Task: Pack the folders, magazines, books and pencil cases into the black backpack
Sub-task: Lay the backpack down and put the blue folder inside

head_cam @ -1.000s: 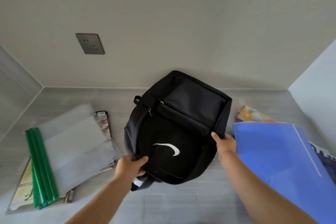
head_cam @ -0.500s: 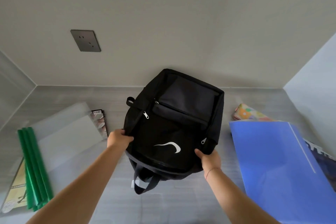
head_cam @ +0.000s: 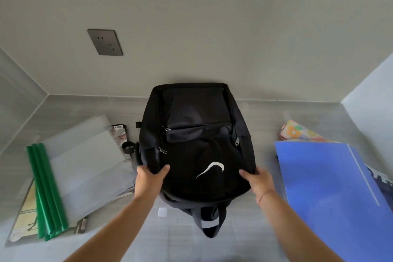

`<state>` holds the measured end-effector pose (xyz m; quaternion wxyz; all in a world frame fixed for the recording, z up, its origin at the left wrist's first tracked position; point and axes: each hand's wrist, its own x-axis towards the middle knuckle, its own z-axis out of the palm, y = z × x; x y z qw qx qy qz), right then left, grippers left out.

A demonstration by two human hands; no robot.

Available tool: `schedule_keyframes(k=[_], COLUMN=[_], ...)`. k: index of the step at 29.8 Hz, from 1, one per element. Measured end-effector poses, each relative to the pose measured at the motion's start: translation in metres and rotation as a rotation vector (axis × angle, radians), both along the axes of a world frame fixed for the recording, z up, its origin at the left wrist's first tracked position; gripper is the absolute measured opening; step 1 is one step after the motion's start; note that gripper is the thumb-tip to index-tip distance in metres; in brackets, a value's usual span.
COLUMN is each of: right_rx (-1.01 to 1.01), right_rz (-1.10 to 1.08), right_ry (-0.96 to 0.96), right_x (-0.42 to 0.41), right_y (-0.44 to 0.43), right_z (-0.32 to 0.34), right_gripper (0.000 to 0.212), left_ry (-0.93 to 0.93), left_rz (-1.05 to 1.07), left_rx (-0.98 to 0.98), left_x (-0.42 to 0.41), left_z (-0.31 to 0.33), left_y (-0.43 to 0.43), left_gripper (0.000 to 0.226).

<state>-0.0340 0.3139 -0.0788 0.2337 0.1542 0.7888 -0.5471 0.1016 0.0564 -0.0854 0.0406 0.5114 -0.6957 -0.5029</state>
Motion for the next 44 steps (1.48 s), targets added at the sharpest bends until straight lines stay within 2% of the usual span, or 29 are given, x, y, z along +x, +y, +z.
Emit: schedule_keyframes(k=[3,6,7,9,11,12,14,16,21,25,27,29,32,37,41,43,44], right_rx=[0.037,0.039,0.056,0.24,0.323,0.314,0.351,0.395,0.33,0.29,0.198,0.061,-0.138,-0.171,-0.257,-0.359,-0.41], right_rz=[0.0,-0.003,0.031,0.209,0.503,0.664,0.93,1.072,1.036,0.992,0.879,0.719,0.556,0.64,0.376,0.235,0.18], right_ry=[-0.006,-0.007,0.028,0.217,0.43,0.487,0.552,0.574,0.517,0.549,0.524,0.462,0.389,0.221,0.162,0.127,0.117], right_x=[0.024,0.039,0.042,0.045,0.045,0.044,0.044,0.045,0.036,0.025,0.009,-0.014,-0.048,-0.077,-0.084,-0.094,-0.1], right_y=[0.011,0.018,0.02,0.03,0.038,0.039,0.036,0.03,0.019,0.013,0.008,0.002,-0.005,0.006,0.012,0.003,-0.005], right_z=[-0.003,0.001,0.004,0.01,0.016,0.018,0.018,0.016,0.009,0.019,0.037,0.058,0.086,0.084,0.059,0.057,0.058], right_gripper=[0.028,0.03,0.038,0.071,0.098,0.1,0.093,0.082,0.048,0.019,0.008,0.002,0.008,0.033,0.011,0.026,0.026], left_ry=[-0.05,-0.047,-0.027,-0.018,0.01,0.039,0.074,0.061,-0.015,0.009,0.11,0.19,0.202,0.366,0.453,0.48,0.466], left_rz=[-0.083,-0.162,-0.176,-0.274,-0.534,-0.691,-0.985,-1.147,-1.222,-1.219,-1.151,-0.949,-0.607,-0.361,-0.263,-0.269,-0.298], left_rx=[-0.08,-0.083,-0.134,-0.42,-0.706,-0.758,-0.745,-0.671,-0.653,-0.627,-0.633,-0.571,-0.301,0.011,0.215,0.22,0.185], left_x=[-0.007,0.0,0.005,0.014,0.021,0.023,0.023,0.021,0.013,0.011,0.007,-0.002,-0.024,-0.075,-0.105,-0.112,-0.112], left_z=[0.002,0.003,0.004,0.01,0.017,0.018,0.019,0.02,0.021,0.019,0.021,0.032,0.061,0.099,0.111,0.109,0.106], left_y=[-0.007,0.005,0.011,0.019,0.024,0.026,0.032,0.04,0.048,0.042,0.032,0.018,0.0,-0.028,-0.042,-0.044,-0.046], left_gripper=[0.047,0.056,0.063,0.083,0.09,0.089,0.085,0.08,0.07,0.058,0.048,0.033,0.015,0.018,0.05,0.052,0.05])
